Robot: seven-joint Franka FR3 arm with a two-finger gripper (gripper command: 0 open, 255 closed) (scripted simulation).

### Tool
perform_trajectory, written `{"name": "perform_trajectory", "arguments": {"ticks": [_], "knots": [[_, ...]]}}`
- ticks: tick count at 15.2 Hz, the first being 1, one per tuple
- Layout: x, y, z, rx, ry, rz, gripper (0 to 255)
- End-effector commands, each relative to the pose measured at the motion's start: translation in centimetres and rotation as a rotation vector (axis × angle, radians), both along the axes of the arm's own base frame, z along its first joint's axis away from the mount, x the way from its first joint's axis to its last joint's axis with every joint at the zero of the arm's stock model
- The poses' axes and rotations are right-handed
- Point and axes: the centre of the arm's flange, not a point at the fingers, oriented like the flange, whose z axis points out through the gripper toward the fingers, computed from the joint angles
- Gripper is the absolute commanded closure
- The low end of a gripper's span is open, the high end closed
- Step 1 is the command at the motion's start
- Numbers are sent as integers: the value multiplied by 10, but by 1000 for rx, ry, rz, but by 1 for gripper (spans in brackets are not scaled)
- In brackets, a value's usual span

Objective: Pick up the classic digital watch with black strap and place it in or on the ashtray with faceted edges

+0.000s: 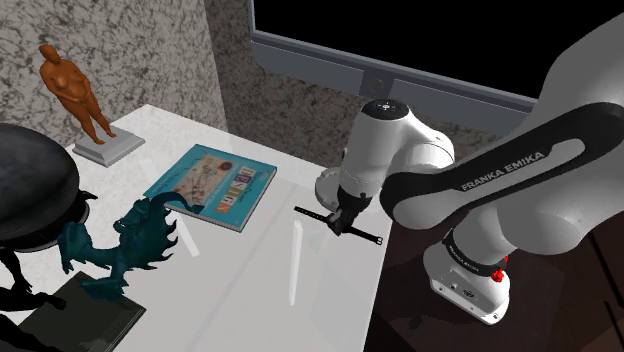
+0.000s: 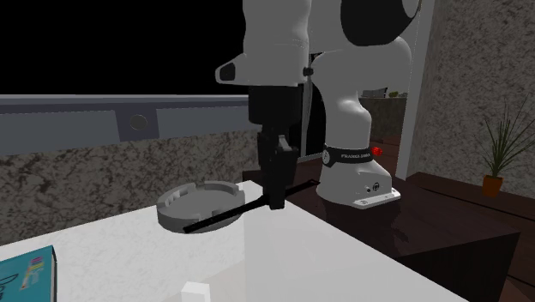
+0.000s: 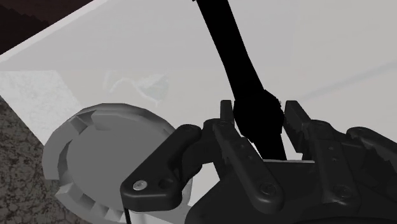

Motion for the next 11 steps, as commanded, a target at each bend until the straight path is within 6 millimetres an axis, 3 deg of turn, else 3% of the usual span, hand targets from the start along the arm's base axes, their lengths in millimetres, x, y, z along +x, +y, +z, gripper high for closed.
{"name": "perform_trajectory", "arguments": {"ticks": [1,3,11], "knots": [[-1,0,11,0,1,0,255],[-1,0,17,0,1,0,255],[56,-89,22,0,1,0,255]]}}
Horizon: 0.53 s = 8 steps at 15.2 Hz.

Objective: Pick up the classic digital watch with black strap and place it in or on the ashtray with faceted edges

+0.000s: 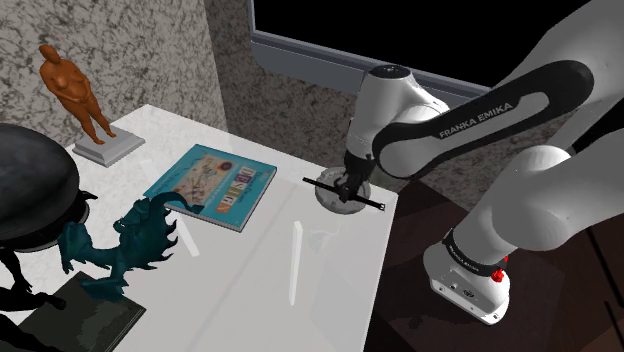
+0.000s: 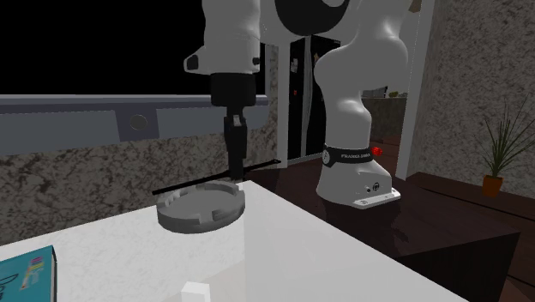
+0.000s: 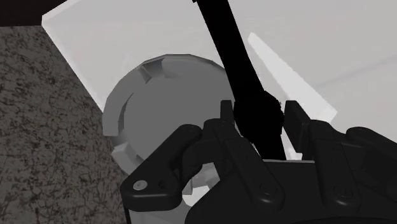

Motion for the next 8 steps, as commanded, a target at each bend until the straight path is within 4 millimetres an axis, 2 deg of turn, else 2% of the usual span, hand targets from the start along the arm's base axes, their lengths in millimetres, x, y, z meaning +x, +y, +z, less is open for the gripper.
{"name": "perform_trajectory", "arguments": {"ticks": [1,6,8], "knots": [[12,-24,2,-1,0,2,255],[50,-82,5,-1,0,2,255],[50,-82,-6,-1,0,2,255]]}}
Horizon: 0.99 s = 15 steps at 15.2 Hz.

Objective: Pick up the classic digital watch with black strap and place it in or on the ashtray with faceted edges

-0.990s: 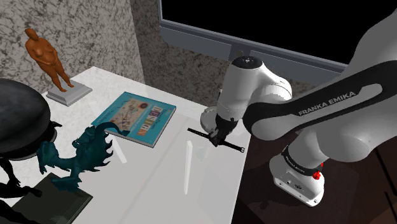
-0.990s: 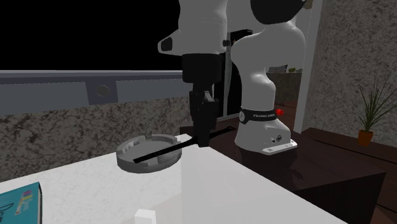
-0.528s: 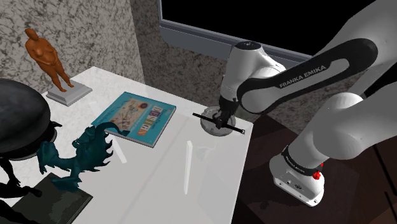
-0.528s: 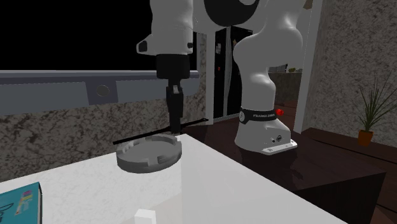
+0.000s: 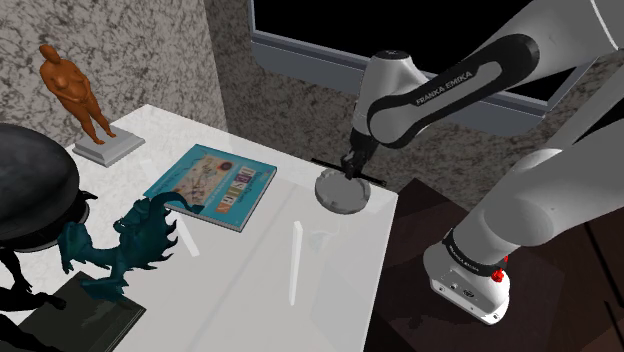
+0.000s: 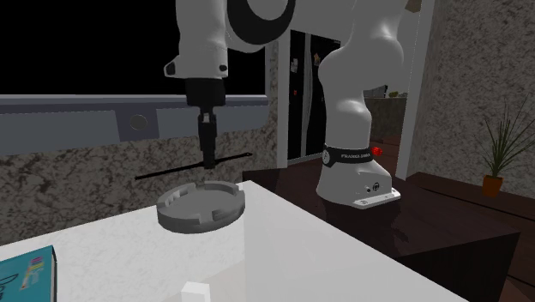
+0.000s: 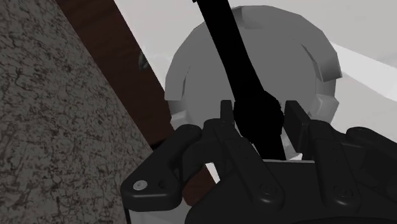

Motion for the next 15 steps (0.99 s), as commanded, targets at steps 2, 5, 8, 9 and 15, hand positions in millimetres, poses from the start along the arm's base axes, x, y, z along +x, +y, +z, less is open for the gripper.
{"name": "perform_trajectory", "arguments": {"ticks": [2,5,8,9,15], "knots": [[3,-3,-14,0,0,1,255],[3,-3,-30,0,0,1,255],[3,-3,-46,0,0,1,255],[3,-3,-51,0,0,1,255],[3,-3,-71,0,0,1,255]]}}
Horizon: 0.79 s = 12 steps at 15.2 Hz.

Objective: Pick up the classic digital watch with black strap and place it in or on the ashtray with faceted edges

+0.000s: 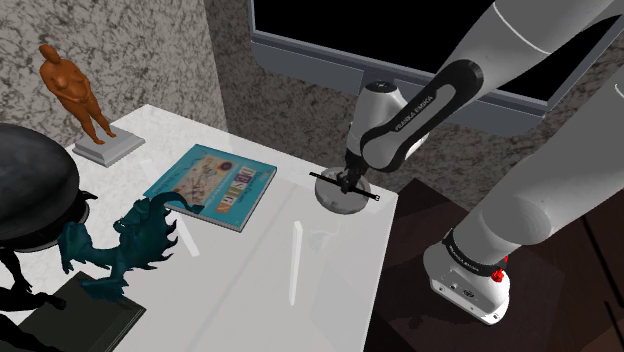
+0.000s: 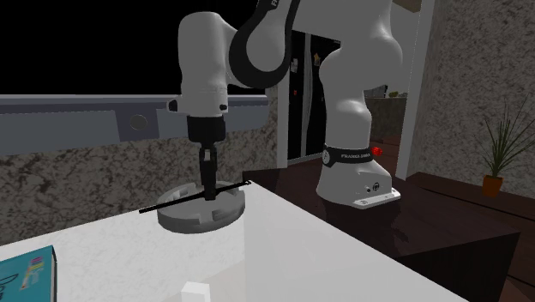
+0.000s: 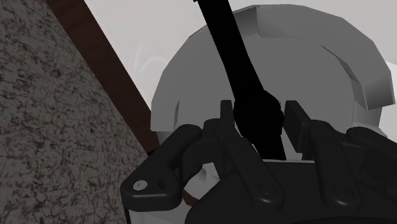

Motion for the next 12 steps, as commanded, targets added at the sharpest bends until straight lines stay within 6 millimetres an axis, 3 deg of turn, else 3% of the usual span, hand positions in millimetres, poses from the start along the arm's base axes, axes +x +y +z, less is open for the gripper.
{"name": "perform_trajectory", "arguments": {"ticks": [1,5,6,11,12], "knots": [[0,0,-1,0,0,0,255],[0,0,-1,0,0,0,255],[0,0,-1,0,0,0,0],[0,0,-1,0,0,0,0],[0,0,12,0,0,0,0]]}}
